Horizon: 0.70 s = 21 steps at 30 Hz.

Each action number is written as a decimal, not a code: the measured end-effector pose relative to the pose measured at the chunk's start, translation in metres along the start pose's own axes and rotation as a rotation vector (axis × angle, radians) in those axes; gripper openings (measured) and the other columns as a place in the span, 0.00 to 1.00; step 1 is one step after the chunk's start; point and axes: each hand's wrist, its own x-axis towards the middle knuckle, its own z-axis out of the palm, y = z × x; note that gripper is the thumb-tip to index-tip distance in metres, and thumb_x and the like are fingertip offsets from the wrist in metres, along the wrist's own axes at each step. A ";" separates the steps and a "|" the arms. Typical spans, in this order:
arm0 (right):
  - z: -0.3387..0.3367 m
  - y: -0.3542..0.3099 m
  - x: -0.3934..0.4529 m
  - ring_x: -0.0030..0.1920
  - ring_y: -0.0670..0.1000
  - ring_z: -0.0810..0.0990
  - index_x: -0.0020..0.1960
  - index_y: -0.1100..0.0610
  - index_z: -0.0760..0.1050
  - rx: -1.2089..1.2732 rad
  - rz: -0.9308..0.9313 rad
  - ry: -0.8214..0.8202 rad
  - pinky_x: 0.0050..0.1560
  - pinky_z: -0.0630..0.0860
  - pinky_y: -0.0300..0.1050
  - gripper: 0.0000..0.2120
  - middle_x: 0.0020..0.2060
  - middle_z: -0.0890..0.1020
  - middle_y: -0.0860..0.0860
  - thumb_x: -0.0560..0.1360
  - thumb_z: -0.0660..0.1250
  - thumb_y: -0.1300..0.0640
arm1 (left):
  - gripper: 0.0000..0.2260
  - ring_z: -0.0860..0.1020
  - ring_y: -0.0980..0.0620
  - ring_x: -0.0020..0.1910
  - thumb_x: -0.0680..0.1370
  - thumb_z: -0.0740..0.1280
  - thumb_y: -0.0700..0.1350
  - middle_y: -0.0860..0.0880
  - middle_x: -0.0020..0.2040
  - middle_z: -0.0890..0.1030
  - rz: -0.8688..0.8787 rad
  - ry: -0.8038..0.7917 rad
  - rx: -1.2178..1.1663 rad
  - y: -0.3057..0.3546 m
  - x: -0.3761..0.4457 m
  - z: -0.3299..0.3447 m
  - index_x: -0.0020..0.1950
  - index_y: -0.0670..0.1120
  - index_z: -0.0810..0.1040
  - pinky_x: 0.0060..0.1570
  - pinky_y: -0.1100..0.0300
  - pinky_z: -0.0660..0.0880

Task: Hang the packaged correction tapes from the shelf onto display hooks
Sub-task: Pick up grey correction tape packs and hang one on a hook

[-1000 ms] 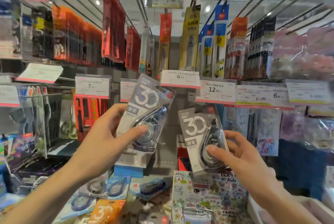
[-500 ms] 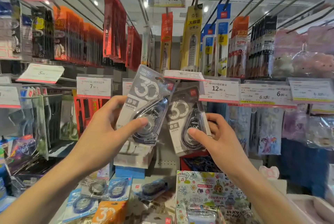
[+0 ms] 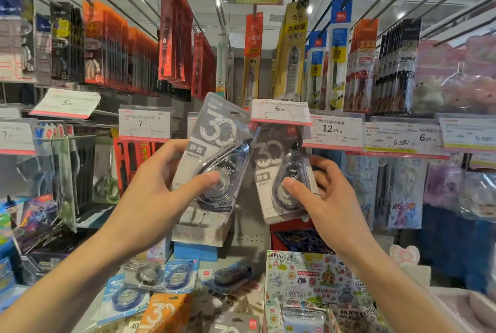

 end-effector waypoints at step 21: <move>0.037 0.041 0.087 0.66 0.59 0.79 0.74 0.54 0.70 -0.540 0.172 0.033 0.65 0.76 0.54 0.27 0.69 0.78 0.54 0.80 0.66 0.42 | 0.21 0.84 0.58 0.55 0.65 0.75 0.66 0.63 0.56 0.85 -0.103 0.020 0.051 -0.044 -0.006 -0.004 0.56 0.67 0.75 0.60 0.45 0.78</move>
